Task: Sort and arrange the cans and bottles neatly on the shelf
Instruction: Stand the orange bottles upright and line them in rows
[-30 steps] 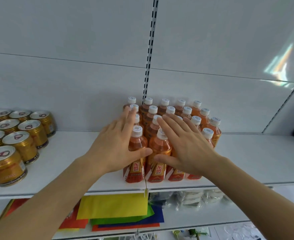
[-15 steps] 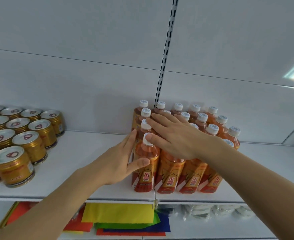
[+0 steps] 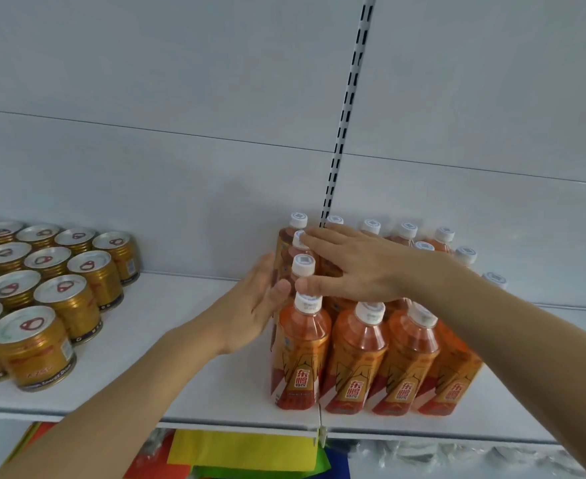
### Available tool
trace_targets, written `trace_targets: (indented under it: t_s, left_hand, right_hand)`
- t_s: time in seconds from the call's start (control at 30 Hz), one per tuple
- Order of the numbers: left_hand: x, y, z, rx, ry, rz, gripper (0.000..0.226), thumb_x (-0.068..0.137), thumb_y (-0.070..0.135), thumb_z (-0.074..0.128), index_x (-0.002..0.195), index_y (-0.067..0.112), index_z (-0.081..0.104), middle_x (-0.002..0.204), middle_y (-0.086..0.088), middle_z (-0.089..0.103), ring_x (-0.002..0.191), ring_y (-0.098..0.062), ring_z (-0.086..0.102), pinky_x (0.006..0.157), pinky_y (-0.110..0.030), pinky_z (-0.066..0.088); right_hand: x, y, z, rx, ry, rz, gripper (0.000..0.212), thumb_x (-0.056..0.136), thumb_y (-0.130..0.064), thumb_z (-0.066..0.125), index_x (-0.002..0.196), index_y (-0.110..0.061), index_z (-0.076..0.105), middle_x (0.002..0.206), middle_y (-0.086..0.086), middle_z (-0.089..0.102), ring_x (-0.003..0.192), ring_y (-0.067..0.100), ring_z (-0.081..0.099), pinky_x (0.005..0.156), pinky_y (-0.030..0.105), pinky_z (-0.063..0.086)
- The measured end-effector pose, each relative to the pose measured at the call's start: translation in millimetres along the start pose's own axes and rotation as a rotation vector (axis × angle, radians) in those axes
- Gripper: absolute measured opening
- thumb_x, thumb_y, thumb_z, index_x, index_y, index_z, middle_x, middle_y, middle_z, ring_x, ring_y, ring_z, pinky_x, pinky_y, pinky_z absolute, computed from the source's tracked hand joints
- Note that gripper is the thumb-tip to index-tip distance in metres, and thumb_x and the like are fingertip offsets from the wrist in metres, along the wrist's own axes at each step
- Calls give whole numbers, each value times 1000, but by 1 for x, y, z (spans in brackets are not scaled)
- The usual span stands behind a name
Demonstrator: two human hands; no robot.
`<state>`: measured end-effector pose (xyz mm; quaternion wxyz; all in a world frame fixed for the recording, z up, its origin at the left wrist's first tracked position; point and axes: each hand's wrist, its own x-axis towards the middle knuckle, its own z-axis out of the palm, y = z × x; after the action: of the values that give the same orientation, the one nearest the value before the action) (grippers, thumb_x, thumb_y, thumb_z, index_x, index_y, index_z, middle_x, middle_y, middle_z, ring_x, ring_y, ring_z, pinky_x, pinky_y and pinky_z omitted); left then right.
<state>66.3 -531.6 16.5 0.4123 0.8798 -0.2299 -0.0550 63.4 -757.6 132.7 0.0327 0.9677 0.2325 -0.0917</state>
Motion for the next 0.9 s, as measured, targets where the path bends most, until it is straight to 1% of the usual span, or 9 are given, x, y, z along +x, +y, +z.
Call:
trace_targets:
  t_s: [0.07,0.13,0.23,0.4,0.47,0.57,0.7,0.8,0.9]
  left_hand:
    - [9,-10,7,6,-20,43,72,99,80,21,162,53,-1,171,27,-1,153,14,0,130,-27,8]
    - [15,-22,11,-20,-35,24,87,94,88,18,166,44,-7,175,22,-2,158,5,1,133,-39,12]
    - [17,-26,13,-24,-44,52,88,94,88,16,165,43,-11,175,22,-5,159,3,1,133,-40,13]
    - [18,-28,7,8,-89,59,96,87,93,8,166,40,-12,174,21,-9,159,2,-3,132,-35,7]
    - [24,-26,5,-111,-35,78,86,94,86,11,167,43,-4,173,24,-5,158,4,-1,132,-34,6]
    - [45,-22,-5,-137,89,11,78,102,69,13,169,32,0,174,17,-3,158,1,-1,126,-22,2]
    - [74,-31,-12,-86,62,30,86,100,72,17,169,25,-3,177,8,-5,160,-5,-4,131,-32,2]
    - [89,-41,-4,-107,23,93,86,98,83,17,168,38,-2,177,14,-1,161,-4,-1,133,-45,9]
    - [98,-49,3,-161,36,123,78,97,85,19,165,47,7,175,17,10,161,-5,10,130,-50,19]
  right_hand:
    - [1,2,2,-4,-18,-13,109,79,-99,8,169,-40,-1,177,-17,-10,163,11,-11,132,52,2]
    - [0,2,6,-3,-15,-16,102,83,-97,5,169,-42,-3,176,-17,-12,163,11,-12,132,52,0]
    - [1,3,9,9,-3,-10,102,82,-97,4,169,-43,-4,176,-18,-12,163,9,-12,132,51,1]
    - [-2,-1,3,17,6,33,96,88,-94,13,169,-43,-2,177,-18,-9,162,8,-11,132,48,0]
    - [-2,-2,-1,28,8,64,94,89,-90,15,169,-43,-1,177,-18,-8,162,8,-9,130,46,-1]
    - [1,-3,-4,3,-4,83,101,85,-97,14,169,-42,-2,177,-18,-9,163,10,-8,130,50,2]
    - [2,-6,-4,-4,-46,74,101,86,-96,21,169,-42,-1,177,-18,-9,163,11,-10,130,51,2]
    - [0,-7,-1,20,-50,51,99,87,-95,20,169,-44,-2,176,-17,-12,163,12,-13,131,52,-1]
    - [0,-7,0,36,-57,57,99,86,-93,19,168,-43,-3,176,-18,-14,162,11,-15,132,52,-1]
